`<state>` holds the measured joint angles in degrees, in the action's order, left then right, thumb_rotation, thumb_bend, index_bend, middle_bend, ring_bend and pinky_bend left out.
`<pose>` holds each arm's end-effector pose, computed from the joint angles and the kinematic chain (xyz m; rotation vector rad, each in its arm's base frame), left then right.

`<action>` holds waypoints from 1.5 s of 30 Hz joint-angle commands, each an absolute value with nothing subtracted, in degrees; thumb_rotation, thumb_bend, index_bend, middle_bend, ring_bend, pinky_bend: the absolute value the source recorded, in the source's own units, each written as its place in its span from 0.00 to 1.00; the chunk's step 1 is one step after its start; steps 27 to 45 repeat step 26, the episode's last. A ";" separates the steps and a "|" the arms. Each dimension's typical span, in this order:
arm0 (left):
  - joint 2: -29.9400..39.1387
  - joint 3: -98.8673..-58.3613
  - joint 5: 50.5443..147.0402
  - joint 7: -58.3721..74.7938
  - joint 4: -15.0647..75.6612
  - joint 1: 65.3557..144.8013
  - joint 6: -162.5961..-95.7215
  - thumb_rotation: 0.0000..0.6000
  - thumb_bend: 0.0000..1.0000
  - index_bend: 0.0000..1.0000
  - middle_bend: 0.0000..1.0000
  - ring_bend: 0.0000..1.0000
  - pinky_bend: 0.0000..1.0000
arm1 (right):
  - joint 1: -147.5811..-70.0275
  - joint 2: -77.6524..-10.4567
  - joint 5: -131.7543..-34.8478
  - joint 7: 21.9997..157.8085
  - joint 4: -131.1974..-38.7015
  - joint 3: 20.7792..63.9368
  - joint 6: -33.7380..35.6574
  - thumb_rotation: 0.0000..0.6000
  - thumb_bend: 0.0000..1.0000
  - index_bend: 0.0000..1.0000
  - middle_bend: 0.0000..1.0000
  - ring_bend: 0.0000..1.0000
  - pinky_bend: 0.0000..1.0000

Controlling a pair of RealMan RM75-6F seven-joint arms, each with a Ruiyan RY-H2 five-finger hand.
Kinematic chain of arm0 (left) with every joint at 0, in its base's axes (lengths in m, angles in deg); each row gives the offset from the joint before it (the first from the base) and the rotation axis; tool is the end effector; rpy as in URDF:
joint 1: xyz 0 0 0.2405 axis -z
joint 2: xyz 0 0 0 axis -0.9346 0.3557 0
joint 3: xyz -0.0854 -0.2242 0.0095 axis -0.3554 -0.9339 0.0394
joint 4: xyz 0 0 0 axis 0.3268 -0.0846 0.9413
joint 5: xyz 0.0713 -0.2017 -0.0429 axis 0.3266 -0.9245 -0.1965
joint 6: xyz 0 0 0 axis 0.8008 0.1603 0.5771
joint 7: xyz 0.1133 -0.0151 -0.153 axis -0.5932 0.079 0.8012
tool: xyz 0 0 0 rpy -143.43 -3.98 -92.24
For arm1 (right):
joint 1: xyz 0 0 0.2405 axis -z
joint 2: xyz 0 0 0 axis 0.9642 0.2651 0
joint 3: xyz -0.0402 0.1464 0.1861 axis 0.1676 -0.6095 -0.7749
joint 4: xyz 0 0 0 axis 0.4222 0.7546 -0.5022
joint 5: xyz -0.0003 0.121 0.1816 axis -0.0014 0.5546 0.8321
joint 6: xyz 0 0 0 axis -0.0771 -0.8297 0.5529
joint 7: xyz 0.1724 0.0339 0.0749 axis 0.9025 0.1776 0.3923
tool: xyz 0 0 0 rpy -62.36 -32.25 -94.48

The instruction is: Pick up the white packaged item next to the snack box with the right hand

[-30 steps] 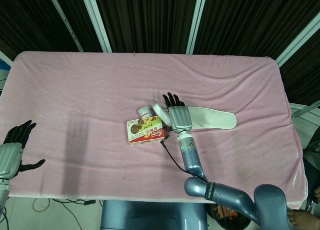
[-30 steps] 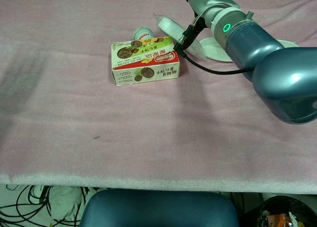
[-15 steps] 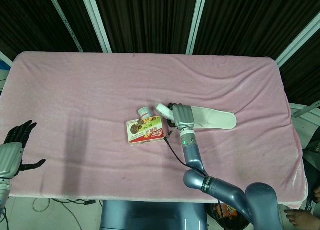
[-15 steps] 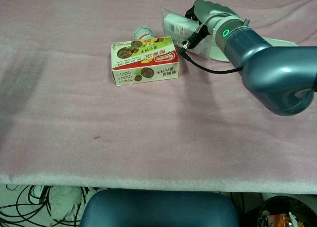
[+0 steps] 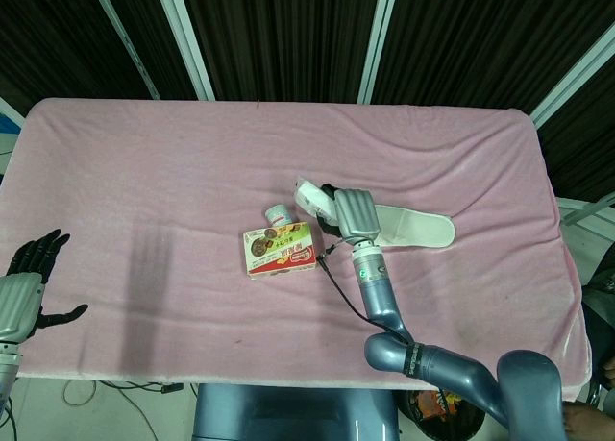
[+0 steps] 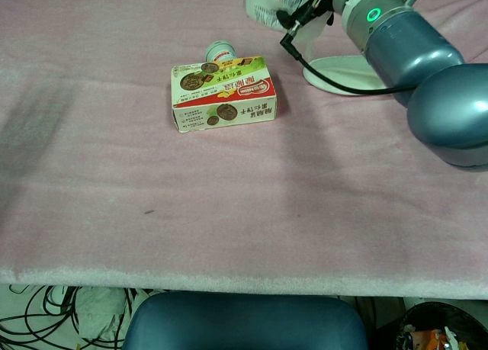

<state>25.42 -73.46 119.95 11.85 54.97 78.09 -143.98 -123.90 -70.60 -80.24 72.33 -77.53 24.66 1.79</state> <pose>-0.2853 0.2466 0.1316 -1.3962 -1.0503 -0.9499 -0.0502 -0.4346 -0.0481 1.4353 -1.0853 1.2778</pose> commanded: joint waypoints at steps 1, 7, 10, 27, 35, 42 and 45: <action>25.21 -73.29 120.68 11.47 54.77 77.93 -144.60 1.00 0.00 0.00 0.00 0.00 0.00 | -118.73 -63.46 -82.84 73.39 -89.07 25.13 -3.20 1.00 0.67 0.77 0.69 0.70 0.76; 24.74 -72.90 122.00 10.69 54.35 77.73 -145.47 1.00 0.00 0.00 0.00 0.00 0.00 | -109.36 -52.12 -84.43 75.42 -106.36 28.72 -7.40 1.00 0.67 0.77 0.69 0.70 0.76; 24.54 -72.73 122.68 10.30 54.15 77.58 -146.05 1.00 0.00 0.00 0.00 0.00 0.00 | -104.75 -47.04 -86.62 77.61 -113.00 31.80 -9.37 1.00 0.67 0.77 0.69 0.70 0.76; 24.07 -72.35 124.37 10.26 53.22 77.02 -147.73 1.00 0.00 0.00 0.00 0.00 0.00 | -89.93 -33.80 -106.45 90.73 -121.80 47.37 -19.77 1.00 0.67 0.77 0.69 0.70 0.76; 24.07 -72.35 124.37 10.26 53.22 77.02 -147.73 1.00 0.00 0.00 0.00 0.00 0.00 | -89.93 -33.80 -106.45 90.73 -121.80 47.37 -19.77 1.00 0.67 0.77 0.69 0.70 0.76; 24.07 -72.35 124.37 10.26 53.22 77.02 -147.73 1.00 0.00 0.00 0.00 0.00 0.00 | -89.93 -33.80 -106.45 90.73 -121.80 47.37 -19.77 1.00 0.67 0.77 0.69 0.70 0.76; 24.07 -72.35 124.37 10.26 53.22 77.02 -147.73 1.00 0.00 0.00 0.00 0.00 0.00 | -89.93 -33.80 -106.45 90.73 -121.80 47.37 -19.77 1.00 0.67 0.77 0.69 0.70 0.76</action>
